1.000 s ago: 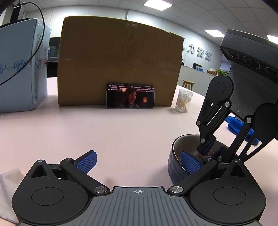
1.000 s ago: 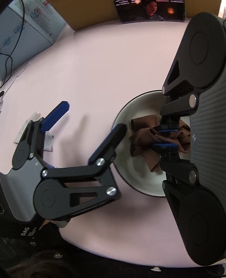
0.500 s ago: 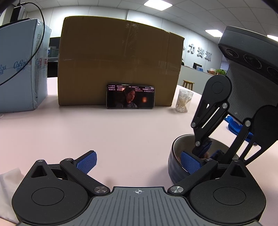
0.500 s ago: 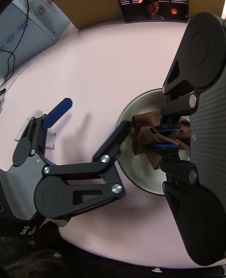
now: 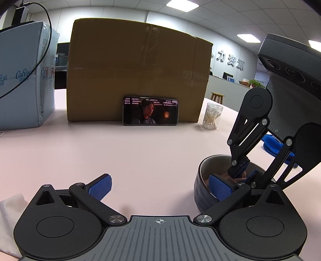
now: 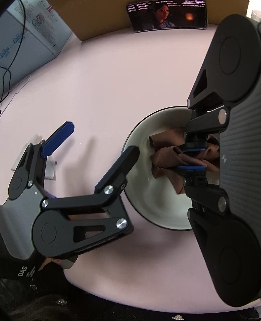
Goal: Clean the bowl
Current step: 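Wipe the bowl interior with the cloth in the right tool while the left tool holds the rim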
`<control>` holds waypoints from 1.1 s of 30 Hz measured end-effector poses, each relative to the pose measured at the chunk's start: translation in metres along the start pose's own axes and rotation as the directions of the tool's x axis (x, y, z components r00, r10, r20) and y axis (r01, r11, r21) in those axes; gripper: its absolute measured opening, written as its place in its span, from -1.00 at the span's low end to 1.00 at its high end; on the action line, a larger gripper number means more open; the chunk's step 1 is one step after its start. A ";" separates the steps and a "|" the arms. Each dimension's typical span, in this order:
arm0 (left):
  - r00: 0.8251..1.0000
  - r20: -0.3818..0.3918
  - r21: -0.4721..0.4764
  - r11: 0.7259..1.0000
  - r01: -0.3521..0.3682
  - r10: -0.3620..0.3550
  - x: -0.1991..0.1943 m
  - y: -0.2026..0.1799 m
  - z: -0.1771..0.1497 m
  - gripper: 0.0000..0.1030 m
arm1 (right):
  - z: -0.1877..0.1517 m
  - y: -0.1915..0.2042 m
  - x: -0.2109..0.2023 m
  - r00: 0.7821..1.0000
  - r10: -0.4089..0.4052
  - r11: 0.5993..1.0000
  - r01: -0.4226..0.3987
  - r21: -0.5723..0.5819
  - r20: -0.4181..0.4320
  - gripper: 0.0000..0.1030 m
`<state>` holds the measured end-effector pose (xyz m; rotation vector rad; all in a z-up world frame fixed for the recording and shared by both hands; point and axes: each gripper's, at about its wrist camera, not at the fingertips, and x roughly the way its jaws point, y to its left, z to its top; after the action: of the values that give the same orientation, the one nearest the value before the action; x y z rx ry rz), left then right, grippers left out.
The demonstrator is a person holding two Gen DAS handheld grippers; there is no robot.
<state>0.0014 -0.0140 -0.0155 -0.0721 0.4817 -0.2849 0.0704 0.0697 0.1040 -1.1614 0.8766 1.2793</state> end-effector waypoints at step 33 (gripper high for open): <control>1.000 -0.001 0.000 1.000 0.004 -0.004 -0.002 -0.003 -0.001 1.00 | -0.004 -0.008 0.004 0.998 -0.016 0.997 0.011 0.075 0.061 -0.62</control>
<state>-0.0015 -0.0159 -0.0153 -0.0732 0.4830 -0.2892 0.0795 0.0673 0.1010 -1.0622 0.8631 1.2545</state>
